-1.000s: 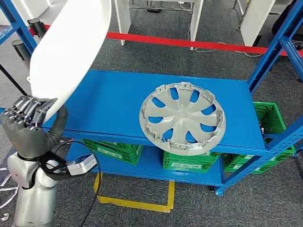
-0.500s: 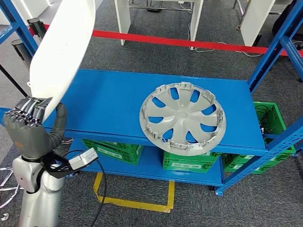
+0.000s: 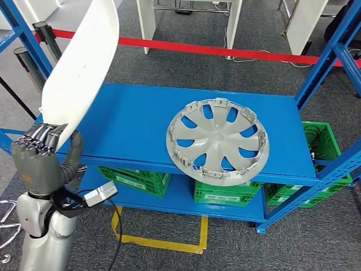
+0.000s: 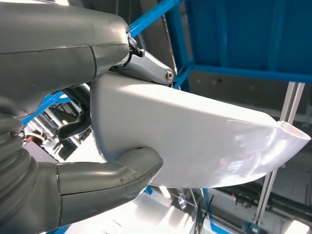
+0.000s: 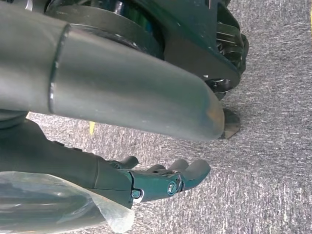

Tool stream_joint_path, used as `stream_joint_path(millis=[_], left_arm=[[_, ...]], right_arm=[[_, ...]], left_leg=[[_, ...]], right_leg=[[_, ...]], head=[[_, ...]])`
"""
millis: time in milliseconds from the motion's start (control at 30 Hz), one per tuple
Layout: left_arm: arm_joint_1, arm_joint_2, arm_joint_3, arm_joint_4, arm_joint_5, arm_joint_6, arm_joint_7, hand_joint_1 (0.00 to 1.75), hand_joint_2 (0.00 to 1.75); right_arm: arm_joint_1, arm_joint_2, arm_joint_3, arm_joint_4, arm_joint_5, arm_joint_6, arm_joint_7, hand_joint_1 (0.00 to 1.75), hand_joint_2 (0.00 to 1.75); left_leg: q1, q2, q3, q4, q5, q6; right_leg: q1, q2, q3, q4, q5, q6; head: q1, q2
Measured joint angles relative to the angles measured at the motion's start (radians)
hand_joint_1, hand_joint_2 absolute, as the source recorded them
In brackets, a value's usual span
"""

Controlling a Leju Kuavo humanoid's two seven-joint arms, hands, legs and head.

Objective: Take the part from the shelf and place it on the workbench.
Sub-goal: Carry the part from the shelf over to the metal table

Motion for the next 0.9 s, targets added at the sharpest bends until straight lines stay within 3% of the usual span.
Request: stream_joint_path(millis=[400, 567, 633, 700, 733, 767, 800, 833, 900], left_arm=[[0.064, 0.070, 0.006, -0.017, 0.028, 0.000, 0.053, 1.75, 1.75], [0.070, 0.090, 0.006, -0.018, 0.024, 0.000, 0.072, 1.75, 1.75], [0.071, 0.094, 0.007, -0.018, 0.018, 0.000, 0.081, 1.75, 1.75], [0.073, 0.098, 0.007, -0.019, 0.013, 0.001, 0.091, 1.75, 1.75], [0.075, 0.101, 0.007, -0.019, 0.010, 0.001, 0.096, 1.75, 1.75], [0.076, 0.103, 0.007, -0.019, 0.007, 0.001, 0.100, 1.75, 1.75], [0.076, 0.105, 0.007, -0.019, 0.005, 0.001, 0.103, 1.75, 1.75], [0.076, 0.107, 0.007, -0.020, 0.003, 0.001, 0.105, 1.75, 1.75], [0.076, 0.111, 0.007, -0.020, 0.001, 0.001, 0.106, 1.75, 1.75]], right_arm=[[-0.003, 0.026, 0.008, 0.000, 0.011, -0.008, 0.014, 0.00, 0.00], [-0.005, 0.032, 0.009, 0.000, 0.013, -0.010, 0.017, 0.00, 0.00], [-0.006, 0.033, 0.010, 0.000, 0.013, -0.010, 0.018, 0.00, 0.00], [-0.008, 0.033, 0.010, 0.000, 0.014, -0.012, 0.019, 0.00, 0.00], [-0.009, 0.033, 0.011, 0.000, 0.014, -0.012, 0.019, 0.00, 0.00], [-0.009, 0.033, 0.011, 0.000, 0.014, -0.013, 0.020, 0.00, 0.00], [-0.009, 0.033, 0.011, 0.000, 0.014, -0.013, 0.020, 0.00, 0.00], [-0.009, 0.033, 0.011, 0.000, 0.015, -0.014, 0.021, 0.00, 0.00], [-0.012, 0.033, 0.011, 0.000, 0.015, -0.014, 0.021, 0.00, 0.00]], left_leg=[[-0.003, 0.000, -0.003, 0.007, -0.001, 0.002], [-0.001, 0.003, -0.006, 0.007, 0.010, 0.016], [0.003, 0.008, -0.009, -0.002, 0.020, 0.026], [0.003, 0.013, -0.017, -0.002, 0.026, 0.031], [0.002, 0.014, -0.022, 0.000, 0.027, 0.031], [0.000, 0.016, -0.026, 0.002, 0.029, 0.031], [-0.001, 0.016, -0.030, 0.006, 0.030, 0.031], [-0.002, 0.015, -0.034, 0.010, 0.030, 0.031], [-0.004, 0.014, -0.039, 0.017, 0.029, 0.027]], right_leg=[[-0.004, 0.000, 0.000, -0.001, 0.002, 0.004], [-0.004, 0.000, -0.004, 0.002, 0.004, 0.019], [-0.002, -0.004, -0.032, 0.059, -0.043, 0.020], [0.000, -0.008, -0.086, 0.188, -0.118, 0.018], [0.001, -0.008, -0.111, 0.251, -0.142, 0.017], [0.001, -0.009, -0.124, 0.288, -0.149, 0.015], [0.003, -0.009, -0.118, 0.287, -0.135, 0.013], [0.004, -0.008, -0.093, 0.246, -0.105, 0.008], [0.008, -0.003, -0.014, 0.109, -0.046, -0.004]], head=[[0.000, 0.000], [0.000, 0.000], [0.002, 0.000], [0.002, 0.000], [0.002, 0.000], [0.001, 0.000], [0.001, 0.000], [0.001, 0.000], [0.001, 0.000]])
